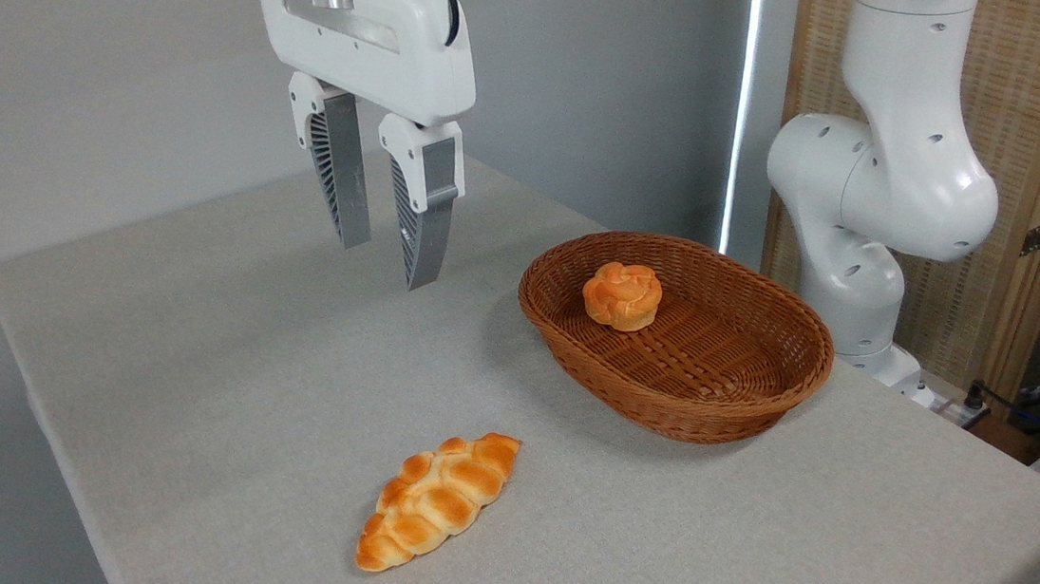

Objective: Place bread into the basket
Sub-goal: 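Move the open gripper toward the braided bread roll on the table, then lower the open gripper over the braided bread roll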

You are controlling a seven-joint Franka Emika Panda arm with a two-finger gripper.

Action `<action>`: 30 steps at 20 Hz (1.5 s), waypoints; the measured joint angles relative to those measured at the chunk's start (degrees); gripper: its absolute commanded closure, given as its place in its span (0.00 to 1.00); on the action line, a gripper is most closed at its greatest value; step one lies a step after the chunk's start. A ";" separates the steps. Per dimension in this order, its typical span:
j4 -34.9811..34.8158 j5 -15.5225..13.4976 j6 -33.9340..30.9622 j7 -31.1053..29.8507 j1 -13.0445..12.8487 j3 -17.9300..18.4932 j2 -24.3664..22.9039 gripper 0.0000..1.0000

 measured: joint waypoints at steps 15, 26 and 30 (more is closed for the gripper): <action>-2.70 0.00 -1.52 0.00 0.02 0.02 -2.14 0.00; -17.78 0.01 12.13 0.00 0.06 0.70 -9.86 0.00; -24.22 0.27 17.11 0.02 0.13 2.27 -11.71 0.00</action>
